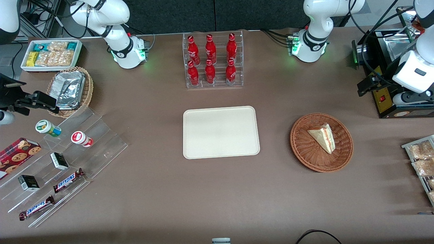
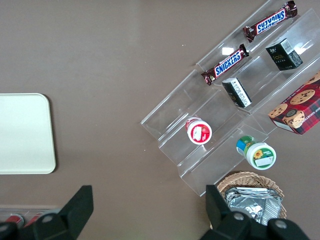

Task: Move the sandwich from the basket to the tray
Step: 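Move the left gripper toward the wicker basket holding the sandwich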

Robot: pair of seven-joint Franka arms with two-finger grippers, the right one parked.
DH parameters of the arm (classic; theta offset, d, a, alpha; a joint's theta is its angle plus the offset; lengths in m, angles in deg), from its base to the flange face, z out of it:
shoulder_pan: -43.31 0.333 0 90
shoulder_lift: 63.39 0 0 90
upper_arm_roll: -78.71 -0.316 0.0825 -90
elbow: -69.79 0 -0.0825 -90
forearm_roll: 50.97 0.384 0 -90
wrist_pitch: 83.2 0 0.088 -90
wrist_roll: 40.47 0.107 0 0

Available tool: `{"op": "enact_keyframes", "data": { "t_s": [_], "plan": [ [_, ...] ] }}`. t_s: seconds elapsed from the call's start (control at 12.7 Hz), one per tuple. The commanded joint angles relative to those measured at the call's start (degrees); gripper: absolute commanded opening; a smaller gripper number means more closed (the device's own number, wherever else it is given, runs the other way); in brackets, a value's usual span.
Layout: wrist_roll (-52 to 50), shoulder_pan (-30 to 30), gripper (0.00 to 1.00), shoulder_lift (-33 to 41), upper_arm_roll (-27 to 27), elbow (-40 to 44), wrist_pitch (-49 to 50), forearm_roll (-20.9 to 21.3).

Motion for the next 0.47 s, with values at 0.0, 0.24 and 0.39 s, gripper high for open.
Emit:
{"op": "enact_keyframes", "data": {
  "t_s": [0.0, 0.24, 0.39],
  "plan": [
    [0.5, 0.0, 1.0, 0.4, -0.7, 0.1, 1.1, -0.6],
    [0.2, 0.0, 1.0, 0.1, -1.1, -2.4, -0.4, -0.6],
    [0.6, 0.1, 1.0, 0.4, -1.6, -8.3, -5.6, -0.7]
  ]
}}
